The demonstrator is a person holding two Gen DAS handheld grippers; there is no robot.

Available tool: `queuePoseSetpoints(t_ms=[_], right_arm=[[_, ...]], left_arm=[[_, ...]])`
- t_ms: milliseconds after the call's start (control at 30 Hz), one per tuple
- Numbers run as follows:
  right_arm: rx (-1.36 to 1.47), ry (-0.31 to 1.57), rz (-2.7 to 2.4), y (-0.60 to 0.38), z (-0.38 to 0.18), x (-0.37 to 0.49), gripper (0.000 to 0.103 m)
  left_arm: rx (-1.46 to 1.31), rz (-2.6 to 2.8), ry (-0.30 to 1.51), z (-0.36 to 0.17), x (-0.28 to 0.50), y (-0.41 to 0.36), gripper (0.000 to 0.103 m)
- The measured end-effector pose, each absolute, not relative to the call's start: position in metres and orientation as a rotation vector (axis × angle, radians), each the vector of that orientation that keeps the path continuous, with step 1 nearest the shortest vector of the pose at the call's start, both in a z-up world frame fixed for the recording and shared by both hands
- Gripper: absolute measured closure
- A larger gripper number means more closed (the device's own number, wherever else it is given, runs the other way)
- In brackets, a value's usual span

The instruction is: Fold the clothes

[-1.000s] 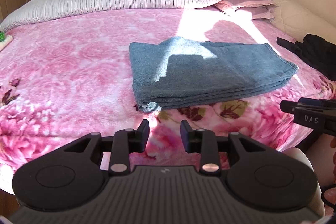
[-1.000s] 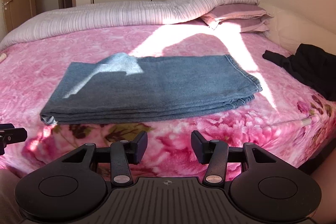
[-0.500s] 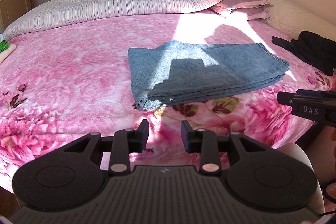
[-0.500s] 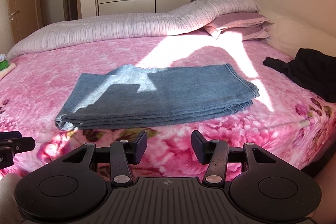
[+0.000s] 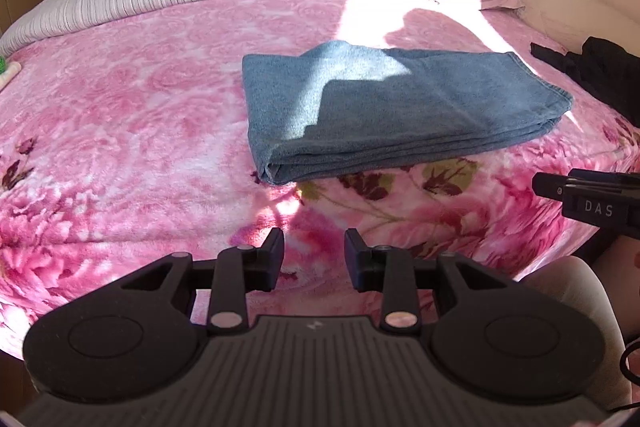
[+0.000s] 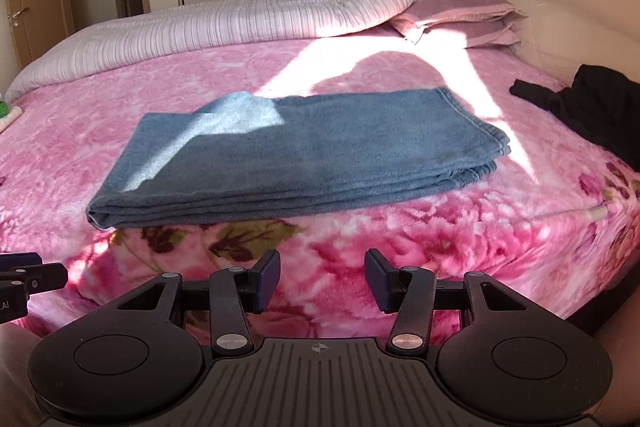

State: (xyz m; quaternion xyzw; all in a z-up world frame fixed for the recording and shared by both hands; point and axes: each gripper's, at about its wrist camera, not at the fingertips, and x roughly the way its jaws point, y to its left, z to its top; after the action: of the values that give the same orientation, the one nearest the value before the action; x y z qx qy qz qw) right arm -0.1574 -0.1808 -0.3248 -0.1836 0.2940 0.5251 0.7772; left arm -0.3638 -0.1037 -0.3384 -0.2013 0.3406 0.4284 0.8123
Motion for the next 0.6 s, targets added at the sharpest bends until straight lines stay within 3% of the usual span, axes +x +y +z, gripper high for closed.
queuePoseSetpoints(t_ms=[100, 267, 600], right_arm=[[-0.377, 0.614, 1.157, -0.176, -0.330, -0.155, 0.053], [-0.355, 0.418, 1.253, -0.166, -0.326, -0.156, 0.052], [-0.876, 0.023, 1.492, -0.107, -0.383, -0.217, 0.049]], left_arm=[[-0.459, 0.907, 0.731, -0.345, -0.365, -0.092, 0.074], [-0.532, 0.912, 0.695, -0.351, -0.380, -0.065, 0.074], [-0.694, 0.932, 0.655, -0.374, -0.422, -0.019, 0.074]])
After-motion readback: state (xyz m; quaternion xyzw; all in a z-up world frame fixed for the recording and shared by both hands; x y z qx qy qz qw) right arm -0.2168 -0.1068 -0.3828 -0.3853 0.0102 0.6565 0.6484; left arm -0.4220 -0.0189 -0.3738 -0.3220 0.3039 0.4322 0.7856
